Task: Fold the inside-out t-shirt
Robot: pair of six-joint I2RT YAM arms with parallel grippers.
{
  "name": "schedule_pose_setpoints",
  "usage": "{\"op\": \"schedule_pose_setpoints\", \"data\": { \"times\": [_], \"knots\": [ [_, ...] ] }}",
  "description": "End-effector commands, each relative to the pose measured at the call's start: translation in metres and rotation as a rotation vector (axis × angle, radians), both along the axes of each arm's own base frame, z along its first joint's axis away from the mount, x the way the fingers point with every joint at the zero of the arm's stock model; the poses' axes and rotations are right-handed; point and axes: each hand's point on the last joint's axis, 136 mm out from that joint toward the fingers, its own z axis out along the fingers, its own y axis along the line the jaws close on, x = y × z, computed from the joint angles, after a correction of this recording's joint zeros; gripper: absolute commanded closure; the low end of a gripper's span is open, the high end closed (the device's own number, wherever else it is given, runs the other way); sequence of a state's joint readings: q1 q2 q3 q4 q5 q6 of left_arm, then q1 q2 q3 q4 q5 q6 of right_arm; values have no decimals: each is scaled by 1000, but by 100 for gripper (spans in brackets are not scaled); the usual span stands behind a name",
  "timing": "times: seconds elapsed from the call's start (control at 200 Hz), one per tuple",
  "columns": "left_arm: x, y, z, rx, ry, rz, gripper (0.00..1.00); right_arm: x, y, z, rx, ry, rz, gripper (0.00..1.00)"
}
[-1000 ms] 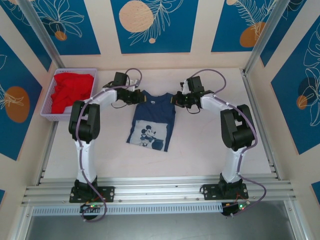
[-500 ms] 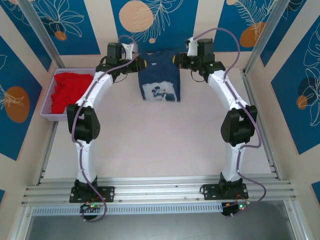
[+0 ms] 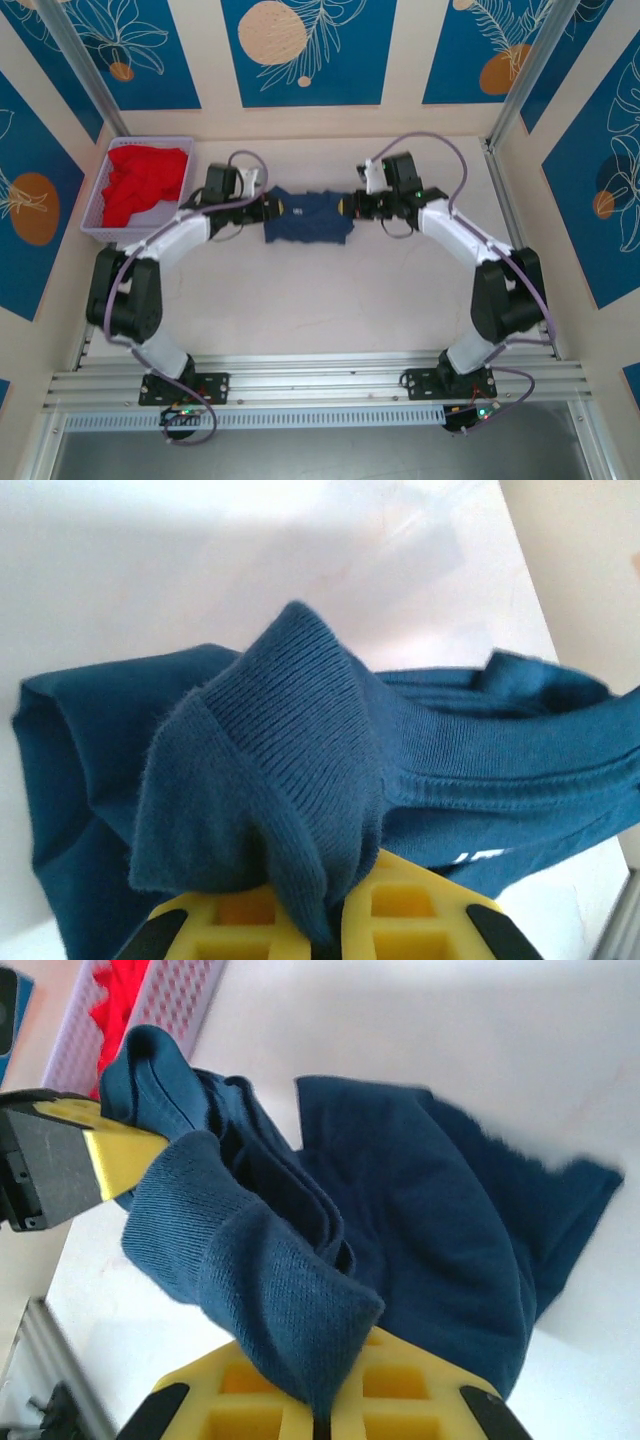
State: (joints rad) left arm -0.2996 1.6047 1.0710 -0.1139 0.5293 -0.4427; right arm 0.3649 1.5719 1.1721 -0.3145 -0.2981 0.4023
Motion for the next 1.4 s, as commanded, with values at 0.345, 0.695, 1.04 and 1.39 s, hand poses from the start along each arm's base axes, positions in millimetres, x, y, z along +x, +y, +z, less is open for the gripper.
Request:
{"op": "schedule_pose_setpoints", "data": {
  "times": [0.345, 0.695, 1.04, 1.39],
  "knots": [
    [-40, 28, -37, 97, 60, 105, 100, -34, 2, -30, 11, 121, -35, 100],
    [-22, 55, -96, 284, 167, 183, 99, 9, 23, -91, -91, 277, -25, 100],
    [20, 48, -123, 329, 174, 156, 69, 39, 11, -145, -193, 367, -68, 85],
    [22, 76, -89, 466, 91, 227, 33, 32, -21, -73, -159, 261, -85, 48]
  ]
}}
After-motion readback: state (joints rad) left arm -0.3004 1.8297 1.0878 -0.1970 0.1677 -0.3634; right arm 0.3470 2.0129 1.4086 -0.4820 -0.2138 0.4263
